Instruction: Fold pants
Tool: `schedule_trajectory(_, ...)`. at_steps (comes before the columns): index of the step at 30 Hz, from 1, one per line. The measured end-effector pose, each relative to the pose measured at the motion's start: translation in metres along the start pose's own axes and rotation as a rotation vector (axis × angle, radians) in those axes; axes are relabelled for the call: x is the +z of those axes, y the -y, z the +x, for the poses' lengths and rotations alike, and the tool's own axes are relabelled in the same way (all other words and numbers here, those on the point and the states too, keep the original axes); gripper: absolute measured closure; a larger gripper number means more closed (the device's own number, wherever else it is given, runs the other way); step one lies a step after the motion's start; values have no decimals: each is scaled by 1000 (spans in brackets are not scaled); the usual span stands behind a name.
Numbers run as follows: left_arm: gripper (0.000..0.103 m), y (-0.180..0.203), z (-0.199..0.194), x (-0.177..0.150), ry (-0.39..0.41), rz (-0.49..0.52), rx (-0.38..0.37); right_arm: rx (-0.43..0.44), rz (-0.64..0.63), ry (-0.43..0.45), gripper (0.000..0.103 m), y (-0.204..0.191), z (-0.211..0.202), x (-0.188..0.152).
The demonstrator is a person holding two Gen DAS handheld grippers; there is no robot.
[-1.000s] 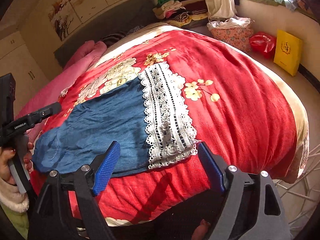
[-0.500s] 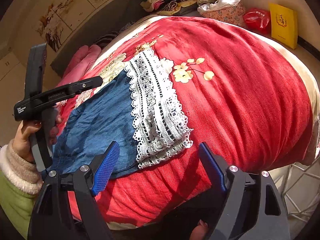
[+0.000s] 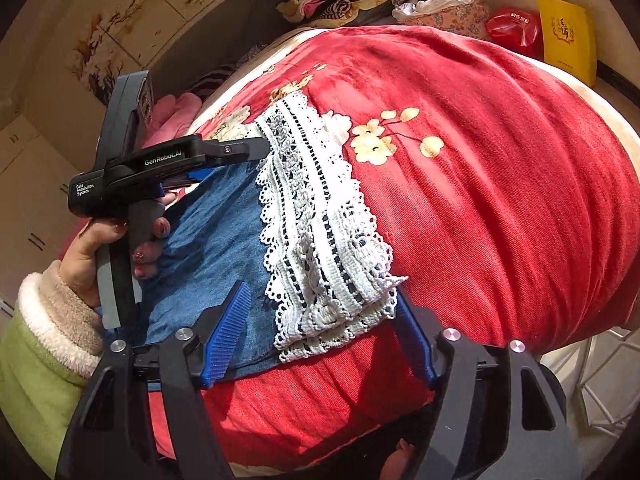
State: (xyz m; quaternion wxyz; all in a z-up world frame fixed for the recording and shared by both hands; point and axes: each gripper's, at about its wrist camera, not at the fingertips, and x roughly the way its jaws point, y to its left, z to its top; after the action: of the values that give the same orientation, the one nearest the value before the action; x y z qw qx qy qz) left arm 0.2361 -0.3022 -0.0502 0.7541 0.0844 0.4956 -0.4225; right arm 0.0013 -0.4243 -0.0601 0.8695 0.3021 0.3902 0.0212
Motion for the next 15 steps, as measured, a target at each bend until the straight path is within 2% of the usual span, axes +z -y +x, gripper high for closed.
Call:
schedule_trajectory(1,28,2,2,0,0,5,-10,17,16,3,40,2,-1,0)
schedule_trajectory(2,33,4,4,0,-8,10,-13,28,30,4,47,3,-1,1)
schedule_trajectory(4,54,9,7,1,-14,24,-19,59,46,-2,56,5,0,2)
schedule_trajectory(5,69,11,7,1,-16,31,-22,73,51,-4,61,5,1,2)
schedule_trajectory(6,79,12,8,1,-21,37,-19,88,56,-2,64,5,3,3)
schedule_trajectory(8,85,12,7,0,-20,40,-22,104,73,-1,76,6,5,6)
schedule_trajectory(9,89,9,7,1,-17,29,-30,118,76,10,77,4,3,9)
schedule_trajectory(11,92,3,-1,3,12,3,-60,133,36,42,77,-11,-5,14)
schedule_trajectory(15,93,-10,-39,2,129,-31,-151,177,-99,105,77,-57,-22,22)
